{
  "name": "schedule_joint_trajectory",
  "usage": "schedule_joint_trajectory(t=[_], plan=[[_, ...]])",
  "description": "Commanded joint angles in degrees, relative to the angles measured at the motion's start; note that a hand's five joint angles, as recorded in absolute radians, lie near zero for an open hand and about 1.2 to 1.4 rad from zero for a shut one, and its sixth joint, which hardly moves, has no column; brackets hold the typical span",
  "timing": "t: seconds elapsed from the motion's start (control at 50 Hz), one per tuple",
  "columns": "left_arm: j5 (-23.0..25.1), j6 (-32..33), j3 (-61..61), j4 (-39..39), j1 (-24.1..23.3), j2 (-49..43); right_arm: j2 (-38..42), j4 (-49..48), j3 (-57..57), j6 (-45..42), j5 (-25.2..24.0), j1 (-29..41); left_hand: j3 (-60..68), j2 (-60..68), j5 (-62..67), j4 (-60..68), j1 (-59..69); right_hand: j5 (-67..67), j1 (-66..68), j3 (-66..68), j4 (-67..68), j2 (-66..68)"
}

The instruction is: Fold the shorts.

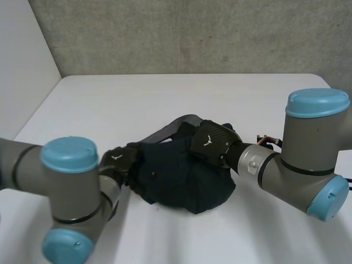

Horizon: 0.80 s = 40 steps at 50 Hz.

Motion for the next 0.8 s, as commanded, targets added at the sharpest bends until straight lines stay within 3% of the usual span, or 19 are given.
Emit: schedule_joint_trajectory(t=[0.02, 0.1, 0.2, 0.32, 0.42, 0.48, 0.64, 0.68, 0.7, 0.76, 0.8], plan=[[-3.2, 1.0, 7.2, -4.6, -1.2, -1.7, -4.5, 0.1, 0.5, 7.6, 0.9, 1.9, 47.3, 46.4, 47.2, 47.1, 45.0, 13.8, 25.3, 13.1, 12.0, 12.9], [-3.8, 2.3, 10.4, -5.7, -1.5, 4.9, -10.3, 0.1, -0.3, 18.8, 3.2, 1.7, 48.0, 47.1, 47.9, 47.8, 45.7, 13.8, 25.3, 13.1, 12.0, 12.9], [-3.0, 5.4, 15.7, -3.6, 2.1, 14.7, -16.3, -0.2, -1.6, 30.2, 5.7, 1.3, 48.0, 47.1, 47.9, 47.8, 45.7, 13.8, 25.3, 13.1, 12.0, 12.9], [-0.4, 7.6, 20.8, 0.3, 5.4, 16.9, -18.5, -0.3, -1.5, 40.6, 10.1, 2.4, 48.0, 47.1, 47.9, 47.8, 45.7, 13.8, 25.3, 13.1, 12.0, 12.9], [7.7, 8.1, 24.2, 2.0, 5.2, 10.0, -14.7, -1.3, -1.0, 45.4, 14.2, 6.7, 48.0, 47.1, 47.9, 47.8, 45.7, 13.8, 25.3, 13.1, 12.0, 12.9], [9.4, 8.3, 26.1, 2.2, 4.3, 5.0, -9.7, -3.7, -1.4, 47.4, 17.0, 10.7, 48.0, 47.1, 47.9, 47.8, 45.7, 13.8, 25.3, 13.1, 12.0, 12.9], [9.3, 17.3, 30.9, 1.9, 2.4, -9.8, 1.6, -6.2, -2.9, 48.5, 22.6, 14.5, 8.7, 7.8, 8.6, 8.5, 6.4, 13.8, 25.3, 13.1, 12.0, 12.9], [9.3, 18.7, 30.6, 1.7, 2.1, -9.9, 2.7, -5.8, -3.3, 48.6, 22.8, 14.9, 6.5, 5.6, 6.4, 6.3, 4.1, 4.8, 16.3, 4.1, 3.0, 4.0], [9.3, 19.1, 30.3, 1.7, 2.0, -10.1, 2.7, -5.4, -3.4, 48.6, 22.9, 15.1, 6.0, 5.1, 5.9, 5.8, 3.6, -13.8, -2.2, -14.4, -15.5, -14.6], [9.3, 19.6, 27.8, 1.7, 2.0, -9.2, 1.8, -3.8, -3.9, 48.4, 23.1, 14.8, 0.3, -0.6, 0.2, 0.1, -2.1, -47.1, -35.6, -47.8, -48.9, -47.9], [9.1, 19.8, 25.5, 1.6, 2.3, -5.1, 0.6, -2.4, -4.4, 48.3, 22.8, 14.7, -4.8, -5.7, -4.9, -5.0, -7.1, -48.8, -37.2, -49.4, -50.5, -49.6]])
